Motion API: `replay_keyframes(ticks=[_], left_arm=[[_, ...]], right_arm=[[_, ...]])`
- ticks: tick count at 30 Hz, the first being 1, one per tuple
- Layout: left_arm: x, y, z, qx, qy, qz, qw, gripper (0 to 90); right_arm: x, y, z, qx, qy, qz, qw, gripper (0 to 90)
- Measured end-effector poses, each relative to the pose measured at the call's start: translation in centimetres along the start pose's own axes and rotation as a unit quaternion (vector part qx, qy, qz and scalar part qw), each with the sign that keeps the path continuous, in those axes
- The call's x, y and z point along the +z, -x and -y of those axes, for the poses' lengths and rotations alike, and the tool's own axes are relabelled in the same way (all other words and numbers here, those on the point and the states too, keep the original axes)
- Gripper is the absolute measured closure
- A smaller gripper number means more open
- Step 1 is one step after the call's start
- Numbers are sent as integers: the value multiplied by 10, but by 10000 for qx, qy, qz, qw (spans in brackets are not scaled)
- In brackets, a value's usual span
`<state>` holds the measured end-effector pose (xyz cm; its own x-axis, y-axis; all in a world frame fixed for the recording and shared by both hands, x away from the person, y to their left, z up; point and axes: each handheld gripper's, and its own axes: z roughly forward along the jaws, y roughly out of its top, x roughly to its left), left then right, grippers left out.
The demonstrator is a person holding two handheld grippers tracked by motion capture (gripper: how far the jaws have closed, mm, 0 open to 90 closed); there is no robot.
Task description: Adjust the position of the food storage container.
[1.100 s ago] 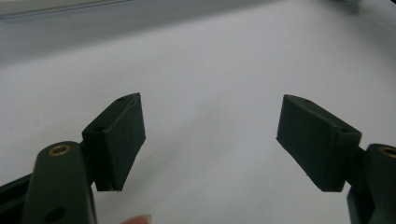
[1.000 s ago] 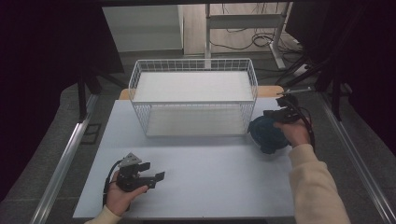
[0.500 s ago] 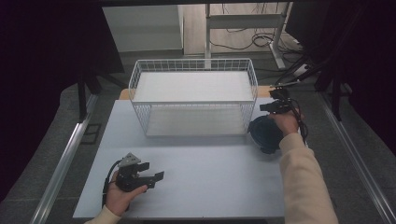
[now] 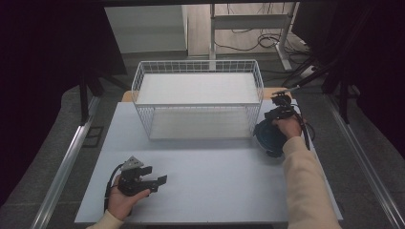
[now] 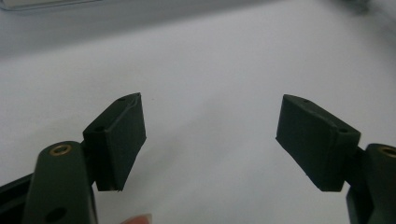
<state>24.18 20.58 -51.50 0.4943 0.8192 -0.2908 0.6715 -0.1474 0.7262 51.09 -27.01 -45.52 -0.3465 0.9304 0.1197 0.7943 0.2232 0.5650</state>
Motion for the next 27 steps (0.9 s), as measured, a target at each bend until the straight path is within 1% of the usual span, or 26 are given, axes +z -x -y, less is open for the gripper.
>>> replay_keyframes(ticks=[4,6,9,12,13,15,16,18,20,27], left_arm=[[-1,0,0,17,-8,-14,10000,238],[-1,1,1,35,-11,-15,10000,239],[-1,2,1,55,-13,-7,10000,239],[-1,3,1,48,-6,-11,10000,239],[-2,2,1,43,-6,-13,10000,239],[-2,2,1,41,1,-18,10000,240],[-2,2,1,40,4,-17,10000,240],[-2,3,1,45,1,-18,10000,240],[-1,4,1,62,-5,-4,10000,241],[-1,5,1,103,-30,24,9999,241]], right_arm=[[-1,-5,0,-139,-68,123,9998,900],[-2,-7,3,-137,-95,67,9998,900],[-3,-8,4,-159,-101,62,9998,900],[-5,-9,8,-188,-67,44,9998,900],[-6,-10,10,-140,-39,40,9999,900],[-8,-10,13,-156,-32,14,9999,900],[-10,-10,16,-215,-23,11,9998,900],[-11,-11,18,-231,-20,21,9997,900],[-15,-13,24,-246,24,16,9997,900],[-22,-17,37,-294,17,10,9996,900]])
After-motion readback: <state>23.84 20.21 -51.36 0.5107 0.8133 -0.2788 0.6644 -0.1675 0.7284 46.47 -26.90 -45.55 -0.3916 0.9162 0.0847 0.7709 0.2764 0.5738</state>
